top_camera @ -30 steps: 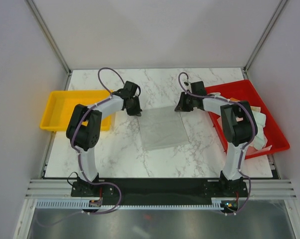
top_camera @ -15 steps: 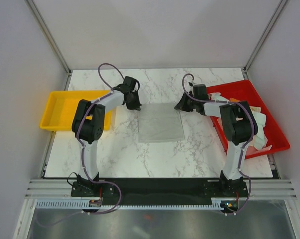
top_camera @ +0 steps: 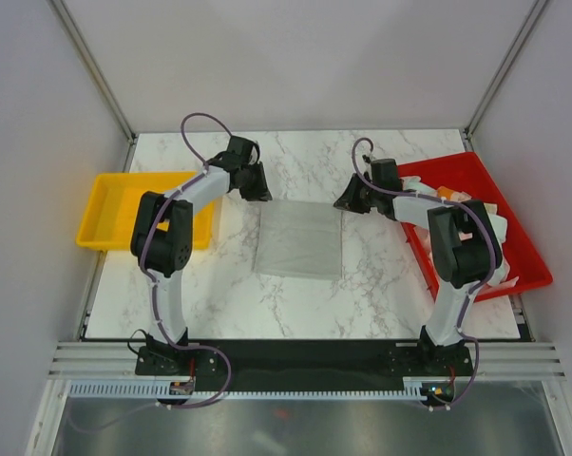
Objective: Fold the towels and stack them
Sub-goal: Fold the towel
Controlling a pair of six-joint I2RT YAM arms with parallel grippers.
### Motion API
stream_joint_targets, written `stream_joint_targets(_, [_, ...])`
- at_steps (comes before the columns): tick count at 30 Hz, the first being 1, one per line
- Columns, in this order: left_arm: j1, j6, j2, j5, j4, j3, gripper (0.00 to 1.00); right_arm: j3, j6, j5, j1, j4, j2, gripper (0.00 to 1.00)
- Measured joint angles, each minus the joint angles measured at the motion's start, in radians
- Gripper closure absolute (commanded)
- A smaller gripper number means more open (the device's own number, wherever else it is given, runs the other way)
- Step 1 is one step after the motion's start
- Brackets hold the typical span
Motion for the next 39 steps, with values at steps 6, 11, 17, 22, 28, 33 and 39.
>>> stream_joint_targets(6, [0.000, 0.001, -0.018, 0.035, 0.006, 0.035, 0.76, 0.077, -0.028, -0.023, -0.006, -0.028, -0.007, 0.76])
stream_joint_targets(11, [0.000, 0.002, -0.010, 0.035, 0.005, 0.035, 0.76, 0.082, -0.047, -0.035, -0.014, -0.051, 0.017, 0.76])
stream_joint_targets(17, [0.001, 0.012, 0.047, 0.026, 0.005, 0.040, 0.76, 0.107, -0.079, -0.038, -0.048, -0.066, 0.103, 0.76])
stream_joint_targets(22, [0.002, 0.019, 0.090, 0.002, 0.008, 0.042, 0.76, 0.118, -0.101, -0.036, -0.061, -0.068, 0.109, 0.76])
stream_joint_targets(28, [0.002, 0.023, 0.093, 0.002, 0.009, 0.051, 0.68, 0.118, -0.119, -0.035, -0.061, -0.067, 0.113, 0.72])
stream_joint_targets(33, [0.002, 0.053, 0.083, 0.028, 0.008, 0.057, 0.45, 0.143, -0.163, -0.049, -0.060, -0.107, 0.111, 0.61])
stream_joint_targets(39, [0.013, 0.153, 0.019, 0.049, -0.007, 0.069, 0.38, 0.215, -0.278, -0.128, -0.066, -0.205, 0.107, 0.43])
